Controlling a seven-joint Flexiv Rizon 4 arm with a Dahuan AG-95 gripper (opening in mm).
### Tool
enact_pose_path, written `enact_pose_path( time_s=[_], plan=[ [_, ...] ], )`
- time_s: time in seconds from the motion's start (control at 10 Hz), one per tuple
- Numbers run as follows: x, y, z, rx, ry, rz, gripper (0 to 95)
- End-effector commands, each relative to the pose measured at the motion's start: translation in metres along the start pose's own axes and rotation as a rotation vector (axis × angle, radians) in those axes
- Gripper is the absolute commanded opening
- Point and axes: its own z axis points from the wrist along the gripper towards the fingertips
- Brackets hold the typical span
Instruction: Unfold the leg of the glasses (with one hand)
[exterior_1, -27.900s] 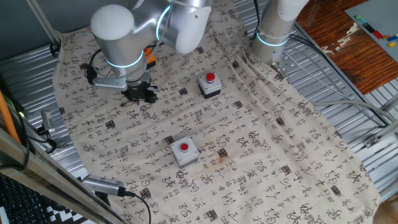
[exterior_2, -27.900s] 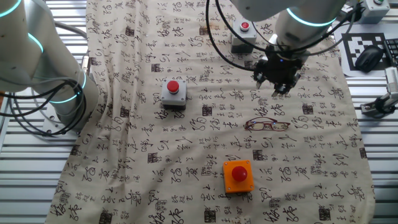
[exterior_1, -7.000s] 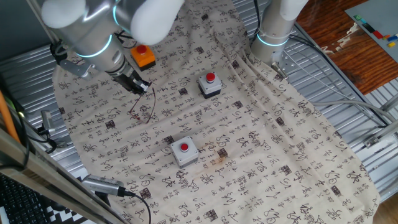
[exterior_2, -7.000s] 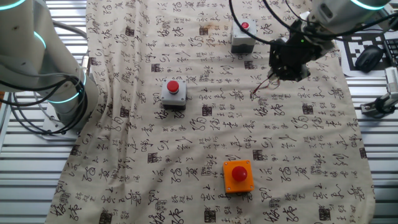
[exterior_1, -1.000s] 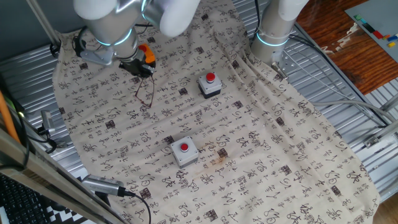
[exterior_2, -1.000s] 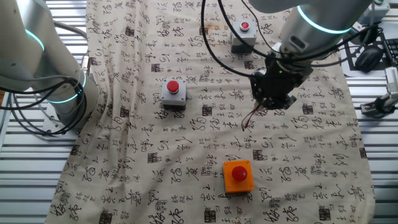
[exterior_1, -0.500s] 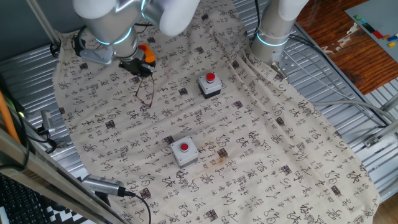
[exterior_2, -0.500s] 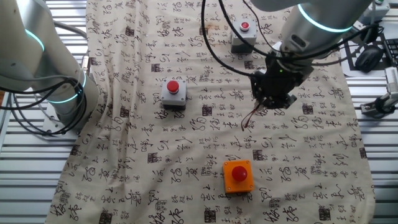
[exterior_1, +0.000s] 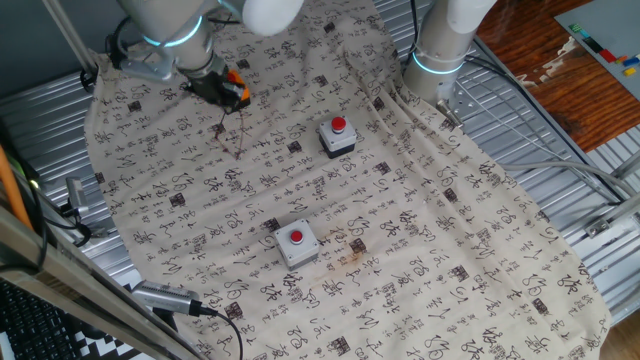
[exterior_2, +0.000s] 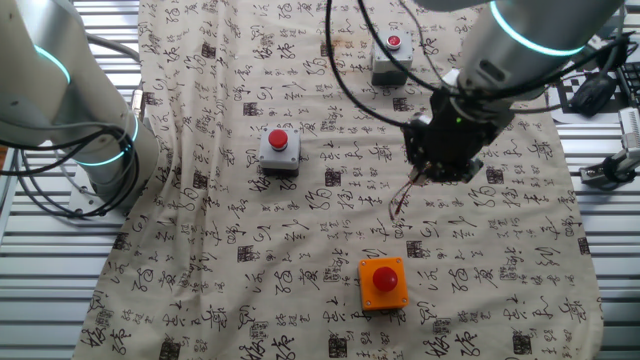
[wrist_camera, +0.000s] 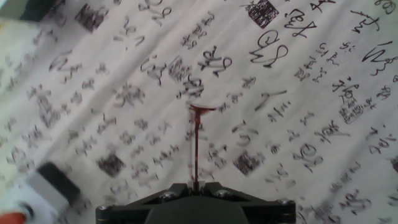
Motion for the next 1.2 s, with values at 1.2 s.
enact_pose_path(
  time_s=[1.2],
  plan=[
    [-0.036,-0.003,0.026,0.054,0.062,-0.084,0.0]
  ],
)
